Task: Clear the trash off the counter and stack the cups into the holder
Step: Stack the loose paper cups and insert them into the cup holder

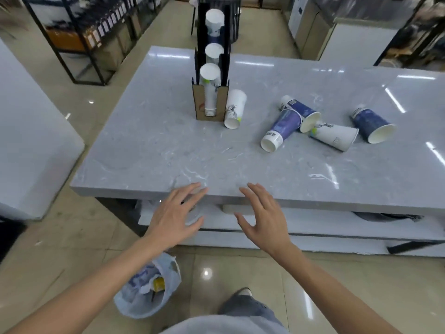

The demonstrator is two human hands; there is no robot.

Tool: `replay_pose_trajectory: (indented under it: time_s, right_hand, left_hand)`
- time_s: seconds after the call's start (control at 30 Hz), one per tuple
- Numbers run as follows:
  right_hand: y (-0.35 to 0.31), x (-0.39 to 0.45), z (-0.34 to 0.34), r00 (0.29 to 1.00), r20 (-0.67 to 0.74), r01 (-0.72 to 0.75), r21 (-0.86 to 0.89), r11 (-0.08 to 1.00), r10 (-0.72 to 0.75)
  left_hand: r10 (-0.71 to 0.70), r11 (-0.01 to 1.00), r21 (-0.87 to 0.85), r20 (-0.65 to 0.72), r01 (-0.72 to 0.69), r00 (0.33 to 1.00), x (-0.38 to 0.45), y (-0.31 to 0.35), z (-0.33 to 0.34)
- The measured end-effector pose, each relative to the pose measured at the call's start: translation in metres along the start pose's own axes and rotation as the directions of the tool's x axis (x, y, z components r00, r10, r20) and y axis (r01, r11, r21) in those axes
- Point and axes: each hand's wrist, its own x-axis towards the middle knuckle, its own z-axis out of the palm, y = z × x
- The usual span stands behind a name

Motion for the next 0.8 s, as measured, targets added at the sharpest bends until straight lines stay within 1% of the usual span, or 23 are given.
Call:
replay_pose_trajectory:
  time_s: [0.1, 0.2, 0.3, 0.4, 0.53, 0.67, 0.8]
  right_hand:
    - [0.030, 0.017, -0.025, 0.997, -0.059, -0.043, -0.001, 0.999, 0.043]
    - [0.059, 0.034, -0.048, 0.993, -0.086, -0.082, -0.012, 0.997, 0.080]
    - [0.089, 0.049, -0.068, 0.990, -0.098, -0.103, -0.039, 0.994, 0.098]
    - [0.118, 0.064, -0.086, 0.986, -0.071, -0.158, -0.056, 0.986, 0.154]
    - [0.155, 0.089, -0.108, 0.985, -0.027, -0.170, -0.131, 0.977, 0.168]
    - [0.191, 0.118, -0.124, 0.975, -0.010, -0.218, -0.185, 0.958, 0.220]
    - [0.223, 0.145, -0.133, 0.965, 0.007, -0.251, -0.244, 0.937, 0.261]
  left_hand:
    - [0.000, 1.000, -0.009, -0.019, 0.000, 1.000, 0.048, 0.021, -0.003]
    - [-0.019, 1.000, -0.010, -0.047, 0.018, 0.999, 0.093, 0.044, -0.004]
    - [0.006, 0.999, 0.039, -0.087, -0.003, 0.996, 0.134, 0.057, 0.000]
    - [0.002, 0.996, 0.092, -0.103, 0.008, 0.995, 0.174, 0.062, 0.003]
    - [-0.038, 0.991, 0.124, -0.123, 0.053, 0.992, 0.222, 0.068, 0.002]
    - [-0.069, 0.984, 0.157, -0.082, 0.081, 0.994, 0.259, 0.071, 0.004]
    - [-0.111, 0.982, 0.147, -0.064, 0.120, 0.992, 0.292, 0.064, 0.010]
